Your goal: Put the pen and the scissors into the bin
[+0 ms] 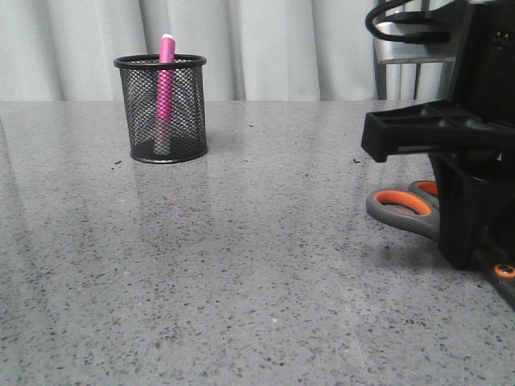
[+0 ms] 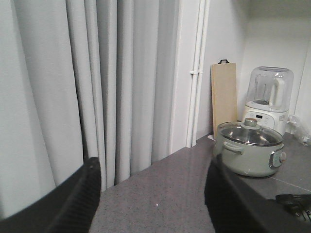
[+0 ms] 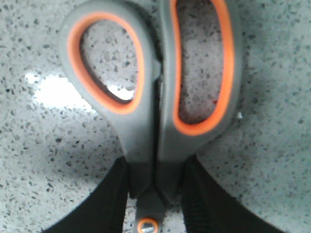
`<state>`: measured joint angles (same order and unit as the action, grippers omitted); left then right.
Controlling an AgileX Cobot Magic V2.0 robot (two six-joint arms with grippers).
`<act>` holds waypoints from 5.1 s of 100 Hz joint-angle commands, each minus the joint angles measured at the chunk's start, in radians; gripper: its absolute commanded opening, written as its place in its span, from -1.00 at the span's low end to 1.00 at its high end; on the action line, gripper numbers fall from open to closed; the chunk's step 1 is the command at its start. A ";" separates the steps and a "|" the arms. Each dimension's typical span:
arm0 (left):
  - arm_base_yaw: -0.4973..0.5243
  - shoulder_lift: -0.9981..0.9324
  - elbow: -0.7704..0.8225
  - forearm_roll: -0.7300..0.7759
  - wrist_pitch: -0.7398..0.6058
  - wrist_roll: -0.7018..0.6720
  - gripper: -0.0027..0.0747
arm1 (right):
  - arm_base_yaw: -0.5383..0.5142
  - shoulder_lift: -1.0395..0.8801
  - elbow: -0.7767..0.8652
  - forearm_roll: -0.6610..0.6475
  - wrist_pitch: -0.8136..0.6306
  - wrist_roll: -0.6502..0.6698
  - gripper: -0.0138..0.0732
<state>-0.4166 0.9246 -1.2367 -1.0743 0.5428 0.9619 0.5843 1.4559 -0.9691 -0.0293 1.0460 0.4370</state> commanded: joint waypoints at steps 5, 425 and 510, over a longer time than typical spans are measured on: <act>-0.009 -0.011 -0.024 -0.044 -0.029 -0.006 0.15 | 0.001 0.046 0.017 -0.043 -0.046 -0.035 -0.86; 0.203 -0.922 1.159 1.106 -0.430 -0.805 -0.98 | 0.152 -1.209 0.454 -0.323 -0.634 -0.241 -0.84; 0.289 -0.961 1.284 1.085 -0.258 -0.923 -0.98 | 0.152 -1.209 0.454 -0.323 -0.630 -0.241 -0.84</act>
<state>-0.1310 -0.0039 0.0020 0.0212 0.3329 0.0514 0.7358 0.2366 -0.4888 -0.3302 0.4838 0.2061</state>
